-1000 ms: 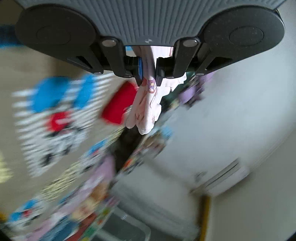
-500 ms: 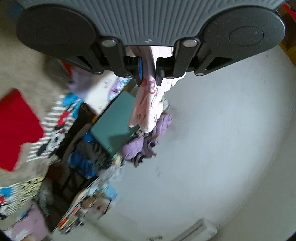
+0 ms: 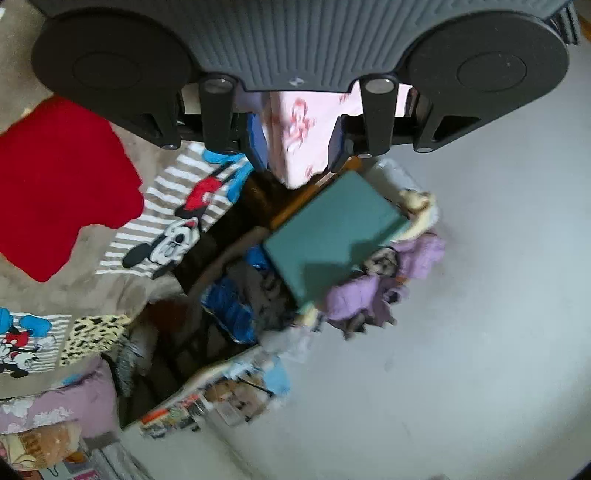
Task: Fold clothes
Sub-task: 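Lift the folded garment with both grippers and carry it to the clothes pile, then lower the garment onto the pile and open both grippers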
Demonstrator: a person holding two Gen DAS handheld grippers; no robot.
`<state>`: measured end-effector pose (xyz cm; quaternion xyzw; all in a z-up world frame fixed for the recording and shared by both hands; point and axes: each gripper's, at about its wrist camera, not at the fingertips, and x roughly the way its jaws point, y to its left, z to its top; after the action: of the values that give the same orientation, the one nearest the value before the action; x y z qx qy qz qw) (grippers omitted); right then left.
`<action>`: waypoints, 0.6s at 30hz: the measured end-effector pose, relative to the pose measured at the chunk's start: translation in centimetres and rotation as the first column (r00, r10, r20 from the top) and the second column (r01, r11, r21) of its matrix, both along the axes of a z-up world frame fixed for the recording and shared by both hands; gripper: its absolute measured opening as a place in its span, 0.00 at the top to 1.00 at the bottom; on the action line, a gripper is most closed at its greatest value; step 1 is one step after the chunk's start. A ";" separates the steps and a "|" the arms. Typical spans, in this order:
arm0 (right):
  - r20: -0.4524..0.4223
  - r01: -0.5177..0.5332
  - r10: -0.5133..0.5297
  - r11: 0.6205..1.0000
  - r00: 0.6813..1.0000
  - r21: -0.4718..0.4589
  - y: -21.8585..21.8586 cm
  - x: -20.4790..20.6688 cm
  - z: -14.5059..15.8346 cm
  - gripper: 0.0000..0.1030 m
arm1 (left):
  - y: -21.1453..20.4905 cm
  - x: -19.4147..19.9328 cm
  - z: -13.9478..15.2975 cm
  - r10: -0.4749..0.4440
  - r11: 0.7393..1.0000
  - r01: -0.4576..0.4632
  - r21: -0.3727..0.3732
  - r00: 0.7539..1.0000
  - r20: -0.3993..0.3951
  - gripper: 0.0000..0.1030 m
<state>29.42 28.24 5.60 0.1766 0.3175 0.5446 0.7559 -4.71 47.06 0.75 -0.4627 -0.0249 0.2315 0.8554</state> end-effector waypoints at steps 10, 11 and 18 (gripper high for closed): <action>0.116 0.009 0.005 0.993 0.993 -0.121 -5.0 -6.6 -0.2 0.47 | -3.6 -0.8 1.5 -0.075 0.995 0.080 0.057 0.993 -0.086 0.16; 0.120 0.011 0.005 0.991 0.993 -0.134 -5.3 -7.2 -0.1 0.46 | -4.1 -0.9 1.9 -0.075 0.994 0.084 0.072 0.991 -0.115 0.13; 0.145 0.045 -0.012 0.973 0.989 -0.226 -6.6 -10.4 1.5 0.13 | -7.7 -0.6 5.3 -0.036 0.964 0.128 0.233 0.931 -0.363 0.00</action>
<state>18.98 21.66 7.05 0.0535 0.3207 0.5047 0.7998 -5.32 39.33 6.06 -0.3011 0.1206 0.2702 0.9065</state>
